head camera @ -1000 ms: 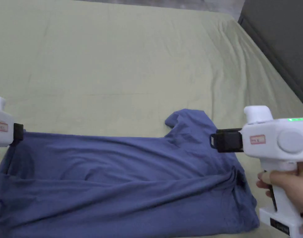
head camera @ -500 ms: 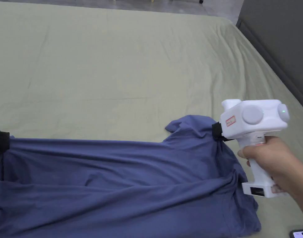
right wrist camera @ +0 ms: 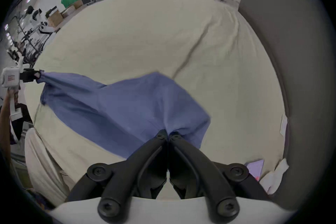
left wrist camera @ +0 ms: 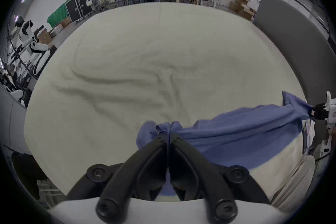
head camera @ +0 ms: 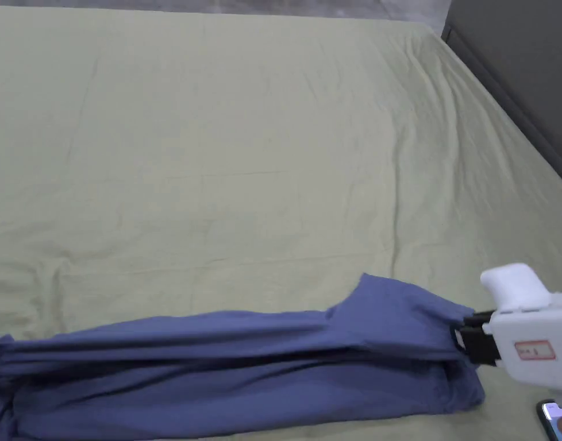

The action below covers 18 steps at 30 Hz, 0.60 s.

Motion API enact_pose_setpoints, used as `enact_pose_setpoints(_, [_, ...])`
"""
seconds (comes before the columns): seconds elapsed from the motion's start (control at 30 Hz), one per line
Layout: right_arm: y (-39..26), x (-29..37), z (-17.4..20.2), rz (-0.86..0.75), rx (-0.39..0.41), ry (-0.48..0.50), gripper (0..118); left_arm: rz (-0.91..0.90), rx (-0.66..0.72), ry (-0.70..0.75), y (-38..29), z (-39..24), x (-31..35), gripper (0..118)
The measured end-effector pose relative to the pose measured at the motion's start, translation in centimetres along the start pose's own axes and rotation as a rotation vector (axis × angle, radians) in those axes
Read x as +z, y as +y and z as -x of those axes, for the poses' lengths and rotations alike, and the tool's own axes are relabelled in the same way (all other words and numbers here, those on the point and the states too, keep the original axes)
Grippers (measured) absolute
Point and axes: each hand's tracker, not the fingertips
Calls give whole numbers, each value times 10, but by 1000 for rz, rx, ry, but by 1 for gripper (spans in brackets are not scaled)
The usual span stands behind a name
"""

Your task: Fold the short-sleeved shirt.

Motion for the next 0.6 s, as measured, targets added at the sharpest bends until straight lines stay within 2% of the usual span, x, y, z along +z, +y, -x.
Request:
enact_pose_setpoints(0.13, [-18, -36, -6, 65, -47, -16, 3, 71, -20, 16, -19, -4, -18, 0])
enact_pose_setpoints(0.27, [-20, -66, -4, 117, -55, -47, 3, 100, -8, 47, -18, -7, -45, 0])
enact_pose_setpoints(0.43, [-21, -80, 7, 122, -22, -84, 3, 85, -60, 117, -21, -22, -46, 0])
enact_pose_setpoints(0.47, [-20, -81, 7, 125, -13, -89, 5, 83, -69, 125, -22, -25, -46, 0])
enact_pose_setpoints(0.5, [-19, -79, 7, 127, -10, -90, 12, 83, -65, 127, -21, -26, -44, 0])
enact_pose_setpoints(0.53, [-16, -74, 5, 131, -31, -89, 34, 85, -54, 129, -19, -26, -39, 16])
enact_pose_setpoints(0.57, [-14, -63, 4, 122, -67, -96, 74, 84, 2, 117, -16, -24, -26, 59])
enact_pose_setpoints(0.6, [-12, -45, 4, 89, -101, -100, 115, 49, 57, 100, -13, -23, -9, 110])
